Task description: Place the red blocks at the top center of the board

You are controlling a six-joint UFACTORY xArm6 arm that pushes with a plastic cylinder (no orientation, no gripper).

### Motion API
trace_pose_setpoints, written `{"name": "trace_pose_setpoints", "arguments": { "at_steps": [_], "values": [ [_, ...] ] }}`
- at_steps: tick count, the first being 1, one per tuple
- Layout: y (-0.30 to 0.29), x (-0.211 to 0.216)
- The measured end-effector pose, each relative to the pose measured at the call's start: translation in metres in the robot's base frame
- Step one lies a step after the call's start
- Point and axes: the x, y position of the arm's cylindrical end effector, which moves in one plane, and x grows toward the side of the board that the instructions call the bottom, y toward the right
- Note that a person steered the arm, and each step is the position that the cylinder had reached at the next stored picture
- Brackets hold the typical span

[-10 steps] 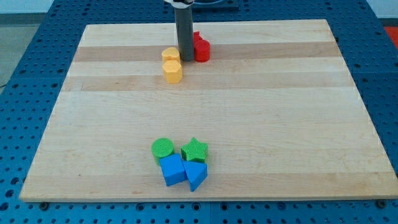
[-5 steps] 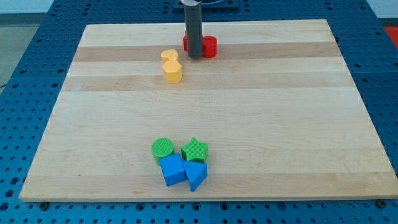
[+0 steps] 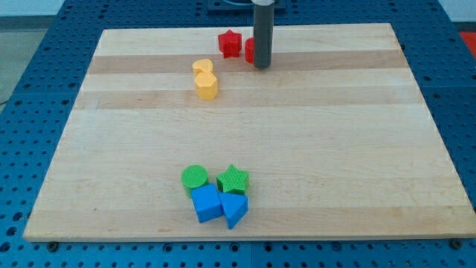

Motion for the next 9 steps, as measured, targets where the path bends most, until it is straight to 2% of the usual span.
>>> {"name": "trace_pose_setpoints", "arguments": {
  "at_steps": [1,3,7,8,9],
  "values": [
    [-0.002,-0.018],
    [0.001,-0.005],
    [-0.018,-0.035],
    [-0.019,0.002],
    [-0.049,0.010]
  ]
}}
